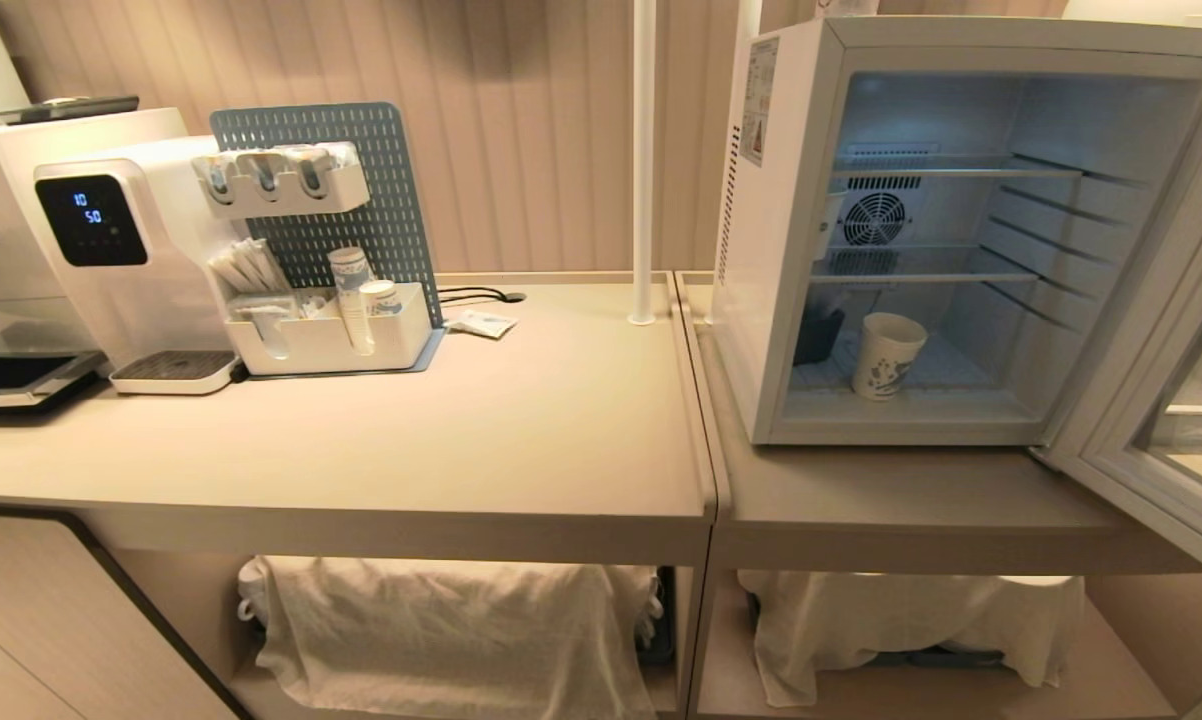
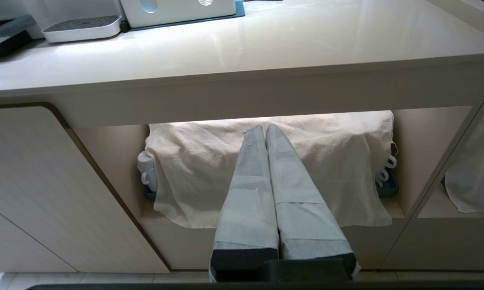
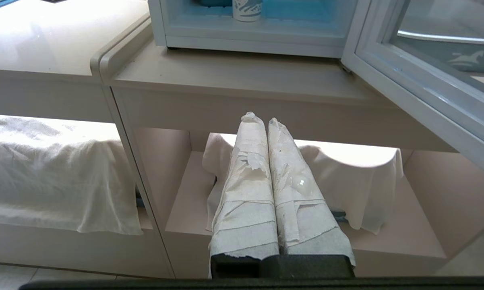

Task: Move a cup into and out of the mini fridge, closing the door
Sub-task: Put the yoghurt in the freezer

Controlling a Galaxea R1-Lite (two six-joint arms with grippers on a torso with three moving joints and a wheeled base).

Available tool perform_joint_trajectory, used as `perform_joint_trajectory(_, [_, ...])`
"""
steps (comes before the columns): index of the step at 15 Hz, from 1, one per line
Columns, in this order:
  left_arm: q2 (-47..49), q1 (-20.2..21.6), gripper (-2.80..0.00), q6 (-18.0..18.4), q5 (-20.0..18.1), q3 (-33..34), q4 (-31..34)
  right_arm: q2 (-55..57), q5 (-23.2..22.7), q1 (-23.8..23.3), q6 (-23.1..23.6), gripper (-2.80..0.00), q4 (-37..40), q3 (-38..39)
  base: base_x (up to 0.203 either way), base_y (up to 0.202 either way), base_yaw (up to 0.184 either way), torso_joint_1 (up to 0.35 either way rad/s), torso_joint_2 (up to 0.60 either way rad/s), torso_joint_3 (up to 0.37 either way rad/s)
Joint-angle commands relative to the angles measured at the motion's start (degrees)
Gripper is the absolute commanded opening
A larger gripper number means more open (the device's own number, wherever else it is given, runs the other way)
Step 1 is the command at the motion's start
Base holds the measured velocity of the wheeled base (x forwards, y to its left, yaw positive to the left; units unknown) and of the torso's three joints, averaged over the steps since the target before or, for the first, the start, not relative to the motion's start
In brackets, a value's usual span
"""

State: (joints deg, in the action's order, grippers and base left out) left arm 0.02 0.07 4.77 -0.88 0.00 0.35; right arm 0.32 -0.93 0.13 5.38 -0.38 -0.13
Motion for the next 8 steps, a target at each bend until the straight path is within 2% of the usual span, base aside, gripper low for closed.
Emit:
perform_joint_trajectory(1, [0.0, 0.0, -2.80, 0.0, 0.0, 0.0, 0.0, -0.4, 0.0, 0.0, 0.5, -2.80, -0.1, 0.2, 0.000, 0.000, 0.000, 0.000, 0.00, 0.000])
perform_joint_trajectory(8, [0.0, 0.0, -2.80, -0.3, 0.0, 0.0, 0.0, -0.3, 0.0, 0.0, 0.0, -2.80, 0.1, 0.1, 0.000, 0.000, 0.000, 0.000, 0.00, 0.000])
